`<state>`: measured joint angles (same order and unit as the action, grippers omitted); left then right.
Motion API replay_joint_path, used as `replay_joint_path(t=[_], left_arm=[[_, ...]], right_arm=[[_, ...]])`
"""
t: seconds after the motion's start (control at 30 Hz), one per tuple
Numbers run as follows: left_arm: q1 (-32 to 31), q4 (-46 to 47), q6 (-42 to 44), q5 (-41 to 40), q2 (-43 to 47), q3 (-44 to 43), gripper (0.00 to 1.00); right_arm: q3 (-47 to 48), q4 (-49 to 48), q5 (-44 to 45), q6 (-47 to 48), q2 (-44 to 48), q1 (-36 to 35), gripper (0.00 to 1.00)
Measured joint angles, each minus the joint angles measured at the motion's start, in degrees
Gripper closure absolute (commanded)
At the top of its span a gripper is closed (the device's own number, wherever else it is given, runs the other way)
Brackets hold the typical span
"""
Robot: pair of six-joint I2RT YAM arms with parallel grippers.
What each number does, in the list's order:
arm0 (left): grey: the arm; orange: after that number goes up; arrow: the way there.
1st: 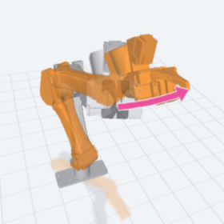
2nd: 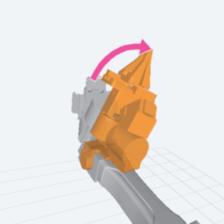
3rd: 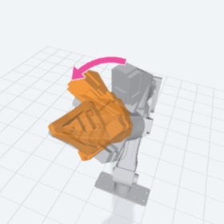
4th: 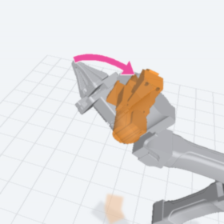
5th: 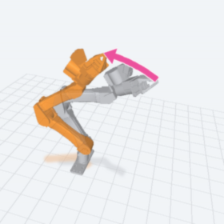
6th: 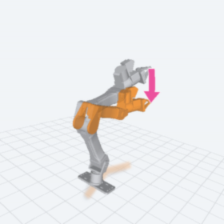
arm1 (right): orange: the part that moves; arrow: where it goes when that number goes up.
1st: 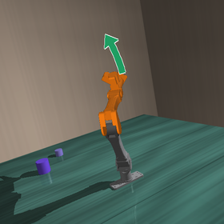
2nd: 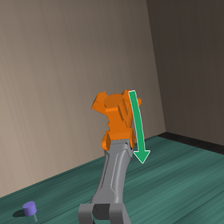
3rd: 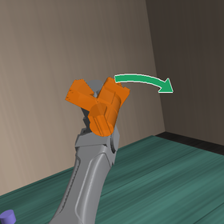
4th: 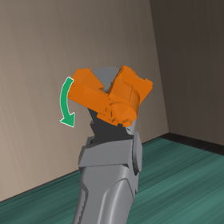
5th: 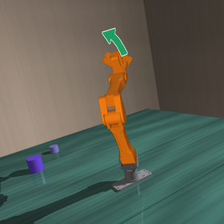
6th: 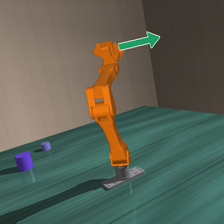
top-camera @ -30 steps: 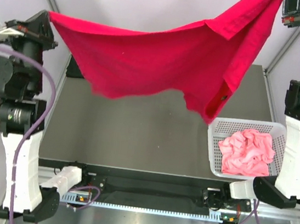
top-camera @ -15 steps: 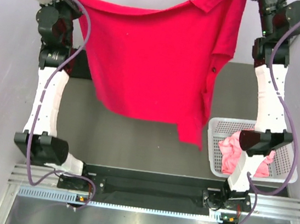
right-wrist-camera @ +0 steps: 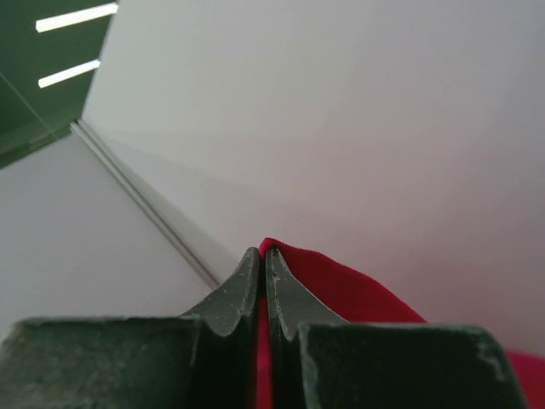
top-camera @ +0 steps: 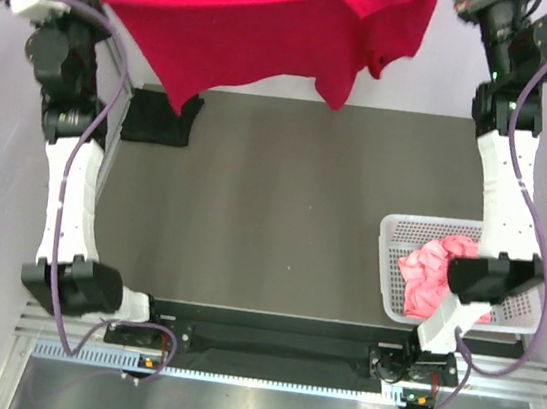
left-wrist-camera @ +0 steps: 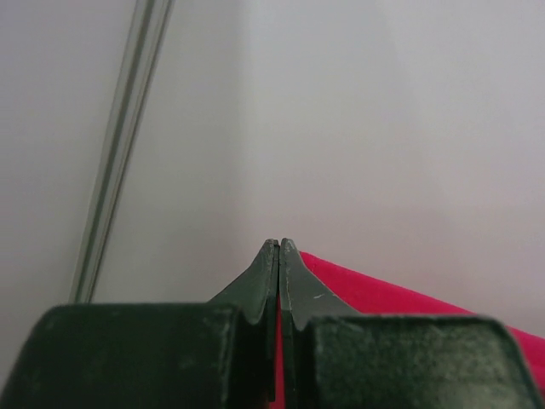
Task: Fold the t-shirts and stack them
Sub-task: Flatten the tshirt out
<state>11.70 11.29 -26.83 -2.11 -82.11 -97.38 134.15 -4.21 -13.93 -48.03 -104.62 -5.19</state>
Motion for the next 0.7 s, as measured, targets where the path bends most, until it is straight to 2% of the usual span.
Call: replay_joint_path(t=[0.13, 0.23, 0.33, 0.5, 0.6, 0.7], left_arm=[[3.5, -1.4, -1.2, 2.2, 12.7, 16.8, 1.00], [4.0, -3.8, -0.7, 3.6, 24.0, 30.5, 1.00], [3.3, -9.7, 1.0, 2.5, 34.4, 42.3, 1.00], [2.4, -19.1, 3.8, -7.9, 46.0, 58.7, 1.00], [1.2, -26.8, 3.5, -17.4, 46.9, 65.1, 1.00], [-0.2, -33.7, 0.7, -26.3, 44.8, 66.2, 1.00]], right_arm=[[-23.9, -0.2, -3.7, -0.9, 13.6, -0.1, 1.00], [-43.9, 1.2, -4.4, -1.2, 24.8, -1.2, 1.00], [-59.4, 5.4, -4.1, -0.6, 33.7, -4.6, 1.00], [-80.3, 11.5, -4.7, 0.0, 42.7, -15.5, 1.00], [-89.0, 17.3, -6.0, 1.0, 44.0, -19.2, 1.00], [-94.7, 21.9, -6.9, 1.7, 45.3, -19.8, 1.00]])
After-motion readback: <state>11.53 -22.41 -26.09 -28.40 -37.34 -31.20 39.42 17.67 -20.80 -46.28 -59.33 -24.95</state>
